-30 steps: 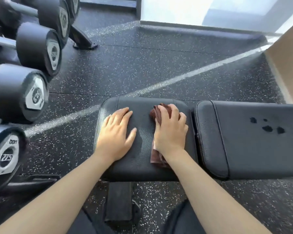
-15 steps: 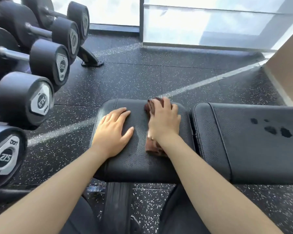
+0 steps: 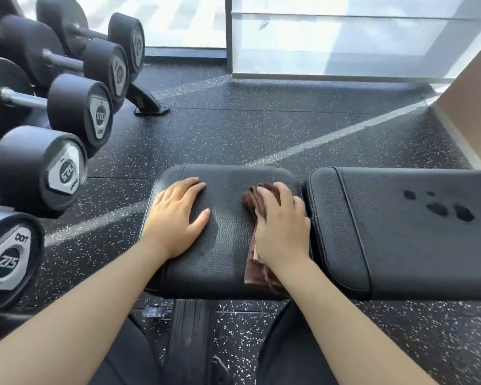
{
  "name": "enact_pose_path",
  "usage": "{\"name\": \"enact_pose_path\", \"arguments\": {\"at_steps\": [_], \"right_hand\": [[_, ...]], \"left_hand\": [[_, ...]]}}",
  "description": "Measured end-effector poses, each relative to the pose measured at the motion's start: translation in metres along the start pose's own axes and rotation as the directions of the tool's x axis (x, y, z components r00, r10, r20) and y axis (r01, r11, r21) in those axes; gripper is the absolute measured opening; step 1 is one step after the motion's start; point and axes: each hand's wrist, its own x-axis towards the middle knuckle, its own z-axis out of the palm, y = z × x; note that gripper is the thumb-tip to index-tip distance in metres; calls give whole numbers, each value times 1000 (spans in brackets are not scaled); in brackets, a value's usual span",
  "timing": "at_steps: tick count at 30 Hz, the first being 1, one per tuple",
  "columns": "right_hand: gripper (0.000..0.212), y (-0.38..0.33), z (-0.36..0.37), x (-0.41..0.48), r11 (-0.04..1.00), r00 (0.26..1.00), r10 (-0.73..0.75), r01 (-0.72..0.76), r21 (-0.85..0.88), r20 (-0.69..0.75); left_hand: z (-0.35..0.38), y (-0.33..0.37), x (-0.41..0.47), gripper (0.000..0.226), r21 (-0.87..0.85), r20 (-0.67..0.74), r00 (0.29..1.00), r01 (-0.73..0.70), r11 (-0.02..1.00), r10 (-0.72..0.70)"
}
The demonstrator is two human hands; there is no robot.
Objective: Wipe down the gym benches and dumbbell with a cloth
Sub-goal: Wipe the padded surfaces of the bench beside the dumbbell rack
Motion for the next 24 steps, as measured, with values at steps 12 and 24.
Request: {"name": "enact_pose_path", "arguments": {"at_steps": [12,24], "right_hand": [[44,18,-11,10,996,999,-36,38,86,-34],[51,-30,10,15,974,971,-224,220,52,85]], "left_hand": [[-3,0,1,69,-35,-15,1000,2,999,-3],[-4,0,-54,50,-125,-102,977,172,977,-185]]}}
